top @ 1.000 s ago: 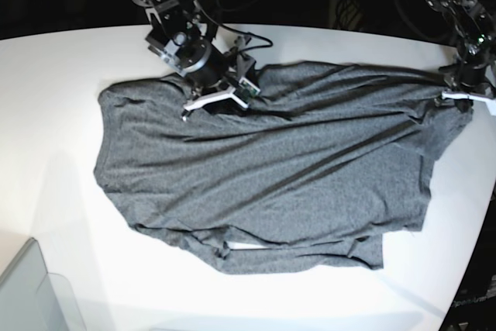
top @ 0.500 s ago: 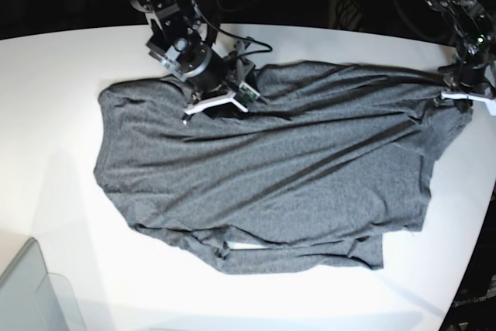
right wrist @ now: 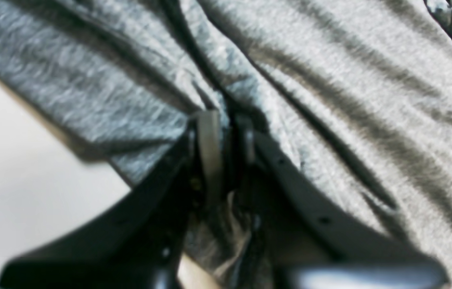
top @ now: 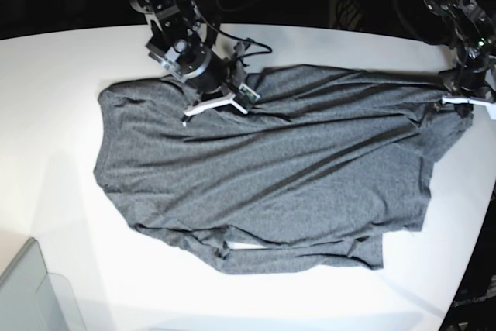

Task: Layout the t-shirt on the table in an organized manner, then fold the t-shirt properly
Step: 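Pull the grasped fabric with the right gripper back toward the arm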

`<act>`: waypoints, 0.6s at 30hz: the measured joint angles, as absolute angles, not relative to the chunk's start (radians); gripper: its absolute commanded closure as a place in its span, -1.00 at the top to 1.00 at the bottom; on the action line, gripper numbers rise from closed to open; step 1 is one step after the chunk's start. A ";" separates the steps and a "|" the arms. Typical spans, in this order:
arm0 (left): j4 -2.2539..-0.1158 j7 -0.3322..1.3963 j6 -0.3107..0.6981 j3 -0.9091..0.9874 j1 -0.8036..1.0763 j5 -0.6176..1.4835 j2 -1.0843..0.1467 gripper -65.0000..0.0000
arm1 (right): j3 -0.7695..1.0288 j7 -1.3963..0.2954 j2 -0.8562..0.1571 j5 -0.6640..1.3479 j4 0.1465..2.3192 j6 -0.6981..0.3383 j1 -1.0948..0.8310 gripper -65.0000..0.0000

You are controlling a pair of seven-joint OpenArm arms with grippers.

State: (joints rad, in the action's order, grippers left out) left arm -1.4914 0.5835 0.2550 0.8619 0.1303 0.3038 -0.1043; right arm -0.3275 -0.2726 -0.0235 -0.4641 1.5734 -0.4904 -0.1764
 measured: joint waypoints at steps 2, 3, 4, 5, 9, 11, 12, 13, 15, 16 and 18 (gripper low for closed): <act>-1.491 0.584 0.255 0.862 0.130 0.304 -0.105 -0.99 | -0.299 -0.270 -0.017 -0.464 1.574 -0.490 -0.181 -1.00; -1.491 0.583 0.255 0.862 0.130 0.304 -0.105 -0.99 | -0.293 -0.271 -0.018 -0.465 1.575 -0.490 -0.181 -1.00; -1.491 0.583 0.255 0.862 0.129 0.304 -0.104 -0.99 | -0.293 -0.274 -0.020 -0.465 1.577 -0.490 -0.181 -1.00; -1.491 0.583 0.255 0.862 0.129 0.304 -0.104 -0.99 | -0.293 -0.276 -0.020 -0.466 1.584 -0.490 -0.183 -1.00; -1.491 0.584 0.255 0.862 0.130 0.304 -0.102 -0.99 | -0.294 -0.275 -0.022 -0.466 1.646 -0.490 -0.211 -1.00; -1.491 0.583 0.255 0.862 0.130 0.304 -0.102 -0.99 | -0.294 -0.277 -0.022 -0.466 1.690 -0.490 -0.234 -1.00; -1.491 0.583 0.255 0.862 0.130 0.304 -0.102 -0.99 | -0.294 -0.275 -0.022 -0.467 1.713 -0.490 -0.247 -1.00; -1.491 0.584 0.255 0.862 0.131 0.304 -0.102 -0.99 | -0.294 -0.274 -0.022 -0.466 1.731 -0.490 -0.258 -1.00; -1.491 0.584 0.255 0.862 0.133 0.304 -0.102 -0.99 | -0.295 -0.274 -0.022 -0.466 1.763 -0.490 -0.276 -1.00; -1.491 0.584 0.255 0.862 0.134 0.304 -0.103 -0.99 | -0.295 -0.275 -0.022 -0.466 1.776 -0.490 -0.285 -1.00; -1.491 0.584 0.255 0.862 0.135 0.304 -0.103 -0.99 | -0.295 -0.274 -0.023 -0.465 1.796 -0.490 -0.302 -1.00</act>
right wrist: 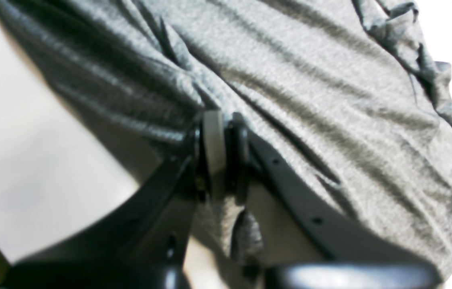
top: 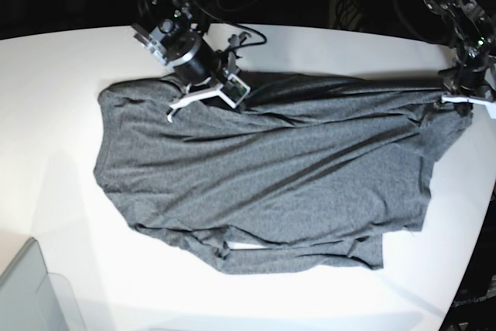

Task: Layout the t-shirt on the table in an organized manner, then fold the t-shirt properly
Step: 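Pull the grasped fabric with the right gripper back toward the arm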

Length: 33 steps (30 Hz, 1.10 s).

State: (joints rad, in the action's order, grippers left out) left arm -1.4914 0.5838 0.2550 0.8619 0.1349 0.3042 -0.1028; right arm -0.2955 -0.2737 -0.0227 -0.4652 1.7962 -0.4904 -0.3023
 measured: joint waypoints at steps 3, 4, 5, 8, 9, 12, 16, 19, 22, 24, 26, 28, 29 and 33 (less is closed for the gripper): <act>-1.491 0.585 0.255 0.862 0.136 0.304 -0.103 -0.99 | -0.296 -0.273 -0.044 -0.467 1.829 -0.538 -0.332 -1.00; -1.491 0.585 0.255 0.863 0.136 0.304 -0.105 -0.99 | -0.295 -0.274 -0.048 -0.468 1.841 -0.562 -0.347 -1.00; -1.492 0.583 0.255 0.864 0.136 0.304 -0.105 -0.99 | -0.295 -0.278 -0.049 -0.469 1.850 -0.585 -0.363 -1.00; -1.493 0.585 0.255 0.864 0.136 0.304 -0.105 -0.99 | -0.295 -0.272 -0.051 -0.468 1.868 -0.657 -0.411 -1.00; -1.493 0.585 0.255 0.864 0.136 0.305 -0.105 -0.99 | -0.298 -0.273 -0.060 -0.468 1.870 -0.675 -0.426 -1.00; -1.493 0.584 0.255 0.865 0.140 0.305 -0.107 -0.99 | -0.296 -0.273 -0.088 -0.469 1.871 -0.701 -0.467 -1.00; -1.494 0.585 0.255 0.862 0.168 0.307 -0.105 -0.99 | -0.296 -0.266 -0.088 -0.469 1.871 -0.701 -0.501 -1.00; -1.494 0.587 0.255 0.866 0.168 0.308 -0.105 -0.99 | -0.296 -0.265 -0.088 -0.468 1.873 -0.699 -0.514 -1.00; -1.494 0.583 0.255 0.868 0.172 0.313 -0.105 -0.99 | -0.295 -0.267 -0.086 -0.469 1.882 -0.699 -0.529 -1.00; -1.501 0.585 0.255 0.868 0.186 0.312 -0.104 -0.99 | -0.295 -0.266 -0.086 -0.469 1.898 -0.699 -0.532 -1.00; -1.513 0.590 0.255 0.869 0.189 0.311 -0.104 -0.99 | -0.295 -0.266 -0.086 -0.468 1.915 -0.699 -0.530 -1.00; -1.528 0.585 0.255 0.869 0.187 0.313 -0.105 -0.99 | -0.295 -0.266 -0.086 -0.469 1.933 -0.699 -0.530 -1.00; -1.530 0.579 0.255 0.868 0.188 0.313 -0.108 -0.99 | -0.295 -0.266 -0.086 -0.468 1.941 -0.699 -0.530 -1.00; -1.545 0.588 0.255 0.870 0.210 0.315 -0.108 -0.99 | -0.293 -0.262 -0.086 -0.468 1.966 -0.699 -0.530 -1.00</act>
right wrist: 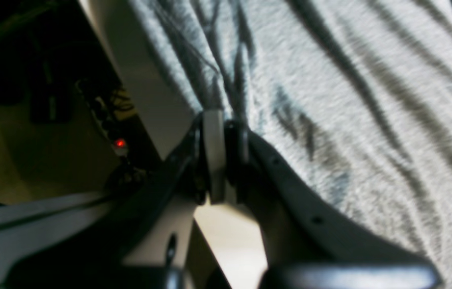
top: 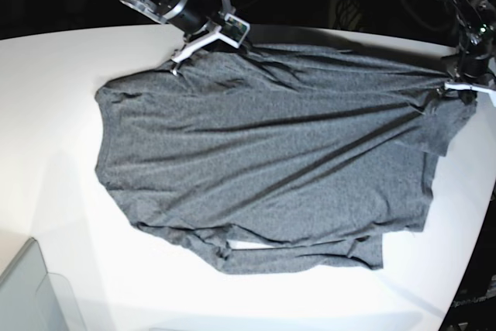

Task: Layout the t-shirt on the table in an organized manner, then fold the t-shirt properly
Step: 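Pull the grasped fabric with the right gripper back toward the arm, then drag the shirt with the right gripper while the left gripper slides along the edge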

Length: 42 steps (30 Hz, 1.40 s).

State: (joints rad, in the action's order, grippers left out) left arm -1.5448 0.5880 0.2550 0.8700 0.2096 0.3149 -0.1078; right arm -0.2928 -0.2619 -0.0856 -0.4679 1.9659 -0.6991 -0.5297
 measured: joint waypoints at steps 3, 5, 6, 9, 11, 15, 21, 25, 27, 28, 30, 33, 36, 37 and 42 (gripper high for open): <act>-1.545 0.587 0.255 0.870 0.204 0.312 -0.108 -0.99 | -0.293 -0.266 -0.086 -0.468 1.966 -0.699 -0.523 -1.00; -1.544 0.586 0.255 0.868 0.199 0.312 -0.109 -0.99 | -0.293 -0.270 -0.085 -0.469 1.966 -0.700 -0.502 -1.00; -1.542 0.587 0.255 0.868 0.195 0.311 -0.109 -0.99 | -0.293 -0.270 -0.085 -0.468 1.966 -0.699 -0.490 -1.00; -1.537 0.594 0.254 0.867 0.170 0.305 -0.122 -0.99 | -0.293 -0.270 -0.084 -0.468 1.964 -0.699 -0.451 -1.00; -1.538 0.577 0.255 0.862 0.162 0.309 -0.127 -0.99 | -0.293 -0.270 -0.083 -0.468 1.957 -0.699 -0.426 -1.00; -1.537 0.591 0.251 0.863 0.125 0.298 -0.125 -0.99 | -0.293 -0.268 -0.083 -0.467 1.940 -0.699 -0.373 -1.00; -1.536 0.591 0.250 0.861 0.066 0.300 -0.124 -0.99 | -0.293 -0.269 -0.083 -0.467 1.855 -0.702 -0.299 -1.00; -1.479 0.588 0.241 0.807 0.020 0.300 -0.143 -0.99 | -0.294 -0.275 -0.083 -0.469 1.795 -0.702 -0.254 -1.00; -1.457 0.587 0.244 0.785 0.003 0.301 -0.152 -0.99 | -0.294 -0.275 -0.083 -0.468 1.780 -0.702 -0.237 -1.00; -1.445 0.585 0.244 0.780 -0.002 0.302 -0.155 -0.99 | -0.294 -0.272 -0.083 -0.466 1.773 -0.702 -0.230 -1.00; -1.424 0.585 0.243 0.776 -0.010 0.300 -0.161 -0.99 | -0.294 -0.273 -0.083 -0.468 1.752 -0.702 -0.213 -1.00; -1.400 0.587 0.240 0.777 -0.025 0.299 -0.161 -0.99 | -0.294 -0.273 -0.083 -0.468 1.728 -0.702 -0.188 -1.00; -1.380 0.588 0.239 0.776 -0.043 0.300 -0.169 -0.99 | -0.294 -0.274 -0.083 -0.468 1.693 -0.702 -0.159 -1.00; -1.373 0.587 0.239 0.777 -0.051 0.300 -0.173 -0.99 | -0.294 -0.274 -0.083 -0.468 1.684 -0.702 -0.150 -1.00; -1.311 0.588 0.240 0.776 -0.093 0.301 -0.181 -0.98 | -0.267 -0.267 -0.080 -0.467 1.632 -0.702 -0.127 -1.00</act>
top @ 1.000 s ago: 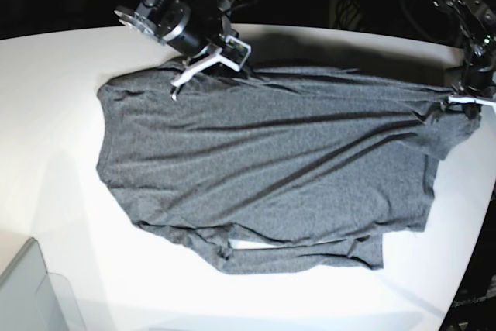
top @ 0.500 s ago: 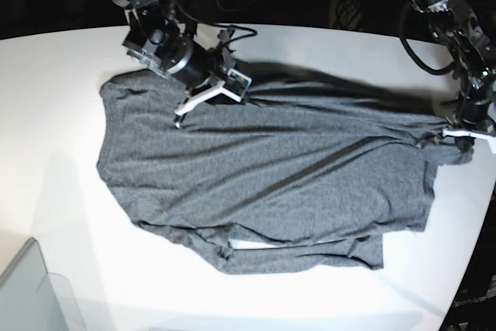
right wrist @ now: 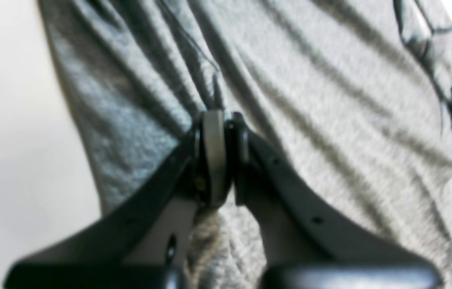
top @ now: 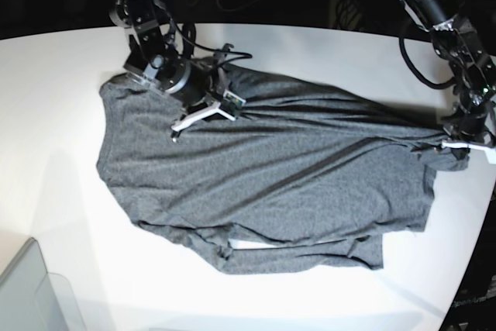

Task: Layout the t-shirt on the table in an organized manner, then fold the t-shirt properly
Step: 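Drag the shirt with the right gripper while the left gripper slides along the edge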

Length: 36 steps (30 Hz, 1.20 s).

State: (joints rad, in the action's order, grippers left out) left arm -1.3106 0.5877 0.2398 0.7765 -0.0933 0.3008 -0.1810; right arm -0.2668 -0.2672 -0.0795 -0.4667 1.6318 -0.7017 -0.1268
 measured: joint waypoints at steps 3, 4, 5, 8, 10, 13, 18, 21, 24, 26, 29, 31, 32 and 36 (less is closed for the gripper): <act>-1.275 0.587 0.240 0.777 -0.120 0.299 -0.179 -0.97 | -0.267 -0.273 -0.066 -0.467 1.623 -0.702 -0.114 -1.00; -1.265 0.587 0.239 0.777 -0.130 0.300 -0.180 -0.97 | -0.267 -0.269 -0.064 -0.465 1.624 -0.702 -0.112 -1.00; -1.255 0.587 0.239 0.769 -0.139 0.300 -0.181 -0.97 | -0.267 -0.270 -0.062 -0.465 1.624 -0.702 -0.111 -1.00; -1.238 0.580 0.239 0.697 -0.147 0.300 -0.194 -0.97 | -0.267 -0.273 -0.060 -0.465 1.624 -0.702 -0.112 -0.93; -1.230 0.585 0.239 0.625 -0.147 0.300 -0.219 -0.90 | -0.266 -0.273 -0.056 -0.465 1.624 -0.702 -0.112 -0.78; -1.217 0.582 0.242 0.558 -0.150 0.305 -0.250 -0.59 | -0.266 -0.274 -0.055 -0.466 1.626 -0.702 -0.114 -0.51; -1.217 0.580 0.241 0.564 -0.139 0.300 -0.262 0.01 | -0.266 -0.274 -0.056 -0.466 1.629 -0.702 -0.115 -0.21; -1.222 0.584 0.243 0.584 -0.141 0.303 -0.257 0.30 | -0.213 -0.275 -0.044 -0.466 1.652 -0.702 -0.120 -0.12; -1.232 0.583 0.243 0.650 -0.141 0.310 -0.252 0.45 | -0.127 -0.278 0.010 -0.469 1.705 -0.702 -0.119 -0.11; -1.267 0.587 0.242 0.669 -0.132 0.305 -0.252 0.49 | -0.079 -0.268 0.041 -0.466 1.738 -0.702 -0.117 -0.11; -1.322 0.580 0.249 0.672 -0.108 0.311 -0.254 0.52 | -0.044 -0.265 0.052 -0.465 1.770 -0.702 -0.136 -0.11; -1.352 0.584 0.250 0.669 -0.099 0.311 -0.253 0.52 | -0.044 -0.269 0.048 -0.468 1.776 -0.702 -0.162 -0.11; -1.363 0.584 0.250 0.666 -0.097 0.308 -0.252 0.52 | -0.044 -0.268 0.047 -0.468 1.777 -0.702 -0.175 -0.11; -1.379 0.584 0.245 0.664 -0.096 0.308 -0.247 0.52 | -0.044 -0.269 0.047 -0.468 1.778 -0.702 -0.204 -0.11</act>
State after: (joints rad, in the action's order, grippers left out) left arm -1.3788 0.5838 0.2455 0.6643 -0.0956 0.3077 -0.2466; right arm -0.0437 -0.2691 0.0471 -0.4683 1.7779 -0.7021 -0.2043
